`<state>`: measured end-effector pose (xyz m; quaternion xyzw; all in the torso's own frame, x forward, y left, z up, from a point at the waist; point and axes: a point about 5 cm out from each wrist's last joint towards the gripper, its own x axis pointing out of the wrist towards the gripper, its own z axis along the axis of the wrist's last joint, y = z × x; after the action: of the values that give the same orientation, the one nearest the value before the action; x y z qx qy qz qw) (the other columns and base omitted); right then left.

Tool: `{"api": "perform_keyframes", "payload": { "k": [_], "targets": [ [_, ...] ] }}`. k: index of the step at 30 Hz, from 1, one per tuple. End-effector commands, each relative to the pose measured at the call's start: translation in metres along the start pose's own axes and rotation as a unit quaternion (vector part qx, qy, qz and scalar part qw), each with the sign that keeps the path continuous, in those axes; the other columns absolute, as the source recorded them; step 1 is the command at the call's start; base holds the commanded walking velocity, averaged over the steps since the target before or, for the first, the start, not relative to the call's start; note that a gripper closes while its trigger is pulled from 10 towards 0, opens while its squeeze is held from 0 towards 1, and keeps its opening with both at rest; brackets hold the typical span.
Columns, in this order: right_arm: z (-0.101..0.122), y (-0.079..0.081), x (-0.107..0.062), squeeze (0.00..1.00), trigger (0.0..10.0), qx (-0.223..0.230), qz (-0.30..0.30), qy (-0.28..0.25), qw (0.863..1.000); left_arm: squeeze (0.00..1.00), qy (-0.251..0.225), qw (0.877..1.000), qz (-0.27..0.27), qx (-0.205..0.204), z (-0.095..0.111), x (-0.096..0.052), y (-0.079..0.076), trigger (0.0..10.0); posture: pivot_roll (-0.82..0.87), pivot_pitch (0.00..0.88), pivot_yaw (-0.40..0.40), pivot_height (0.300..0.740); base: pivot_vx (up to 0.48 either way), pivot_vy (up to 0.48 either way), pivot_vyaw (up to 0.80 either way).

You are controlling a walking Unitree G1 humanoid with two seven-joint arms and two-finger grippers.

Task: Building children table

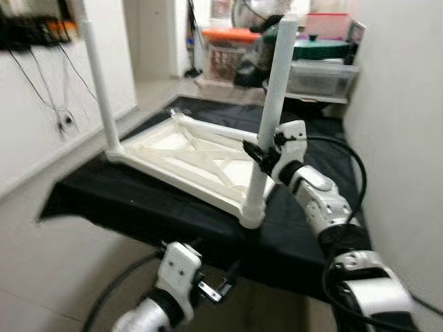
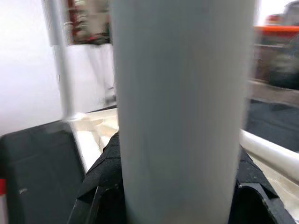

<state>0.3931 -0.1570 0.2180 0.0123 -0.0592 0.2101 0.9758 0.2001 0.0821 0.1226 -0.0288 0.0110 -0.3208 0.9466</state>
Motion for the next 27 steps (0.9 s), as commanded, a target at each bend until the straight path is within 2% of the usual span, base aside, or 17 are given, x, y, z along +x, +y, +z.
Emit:
{"api": "perform_keyframes", "payload": {
  "k": [1, 11, 12, 17, 20, 22, 23, 24, 25, 27],
  "targets": [
    [-0.026, 0.011, -0.003, 0.00, 0.0, 0.042, 0.020, 0.030, 0.998, 0.00, 0.011, 1.000, -0.005, 0.002, -0.003, 0.000, -0.001, 10.0, 0.07, 0.075, -0.051, 0.740, 0.000, 0.000, 0.00],
    [-0.031, 0.015, -0.005, 0.00, 0.0, 0.036, 0.031, 0.028, 0.998, 0.00, 0.010, 1.000, -0.006, 0.003, 0.000, -0.003, -0.002, 10.0, 0.08, 0.095, -0.042, 0.740, 0.000, 0.000, 0.00],
    [-0.030, 0.014, -0.003, 0.00, 0.0, 0.028, 0.024, 0.025, 0.999, 0.00, 0.011, 1.000, -0.008, 0.003, 0.004, -0.008, -0.005, 10.0, 0.09, 0.134, -0.037, 0.740, 0.000, 0.000, 0.00],
    [-0.029, 0.012, -0.003, 0.00, 0.0, 0.026, 0.026, 0.025, 0.999, 0.00, 0.011, 1.000, -0.010, 0.003, 0.007, -0.012, -0.007, 10.0, 0.09, 0.147, -0.036, 0.740, 0.000, 0.000, 0.00],
    [-0.026, 0.014, -0.005, 0.00, 0.0, 0.051, 0.071, 0.011, 0.996, 0.00, 0.010, 1.000, -0.012, 0.004, 0.012, -0.013, -0.008, 10.0, 0.09, 0.170, -0.031, 0.740, 0.000, 0.000, 0.00],
    [-0.026, 0.014, -0.005, 0.00, 0.0, 0.051, 0.071, 0.011, 0.996, 0.00, 0.010, 1.000, -0.012, 0.004, 0.012, -0.013, -0.008, 10.0, 0.09, 0.170, -0.031, 0.740, 0.000, 0.000, 0.00],
    [-0.022, 0.018, -0.006, 0.00, 0.0, 0.060, 0.121, -0.005, 0.991, 0.00, 0.007, 1.000, -0.013, 0.006, 0.016, -0.014, -0.008, 10.0, 0.11, 0.185, -0.031, 0.740, 0.000, 0.000, 0.00],
    [-0.022, 0.018, -0.006, 0.00, 0.0, 0.060, 0.121, -0.005, 0.991, 0.00, 0.007, 1.000, -0.013, 0.006, 0.016, -0.014, -0.008, 10.0, 0.11, 0.185, -0.031, 0.740, 0.000, 0.000, 0.00],
    [-0.019, 0.023, -0.008, 0.00, 0.0, 0.066, 0.169, -0.015, 0.983, 0.00, 0.009, 1.000, -0.010, 0.009, 0.018, -0.016, -0.006, 10.0, 0.11, 0.188, -0.032, 0.740, 0.000, 0.000, 0.00],
    [-0.018, 0.026, -0.008, 0.00, 0.0, 0.068, 0.188, -0.017, 0.980, 0.00, 0.011, 1.000, -0.008, 0.010, 0.017, -0.017, -0.004, 10.0, 0.11, 0.188, -0.031, 0.740, 0.000, 0.000, 0.00]
  ]
}}
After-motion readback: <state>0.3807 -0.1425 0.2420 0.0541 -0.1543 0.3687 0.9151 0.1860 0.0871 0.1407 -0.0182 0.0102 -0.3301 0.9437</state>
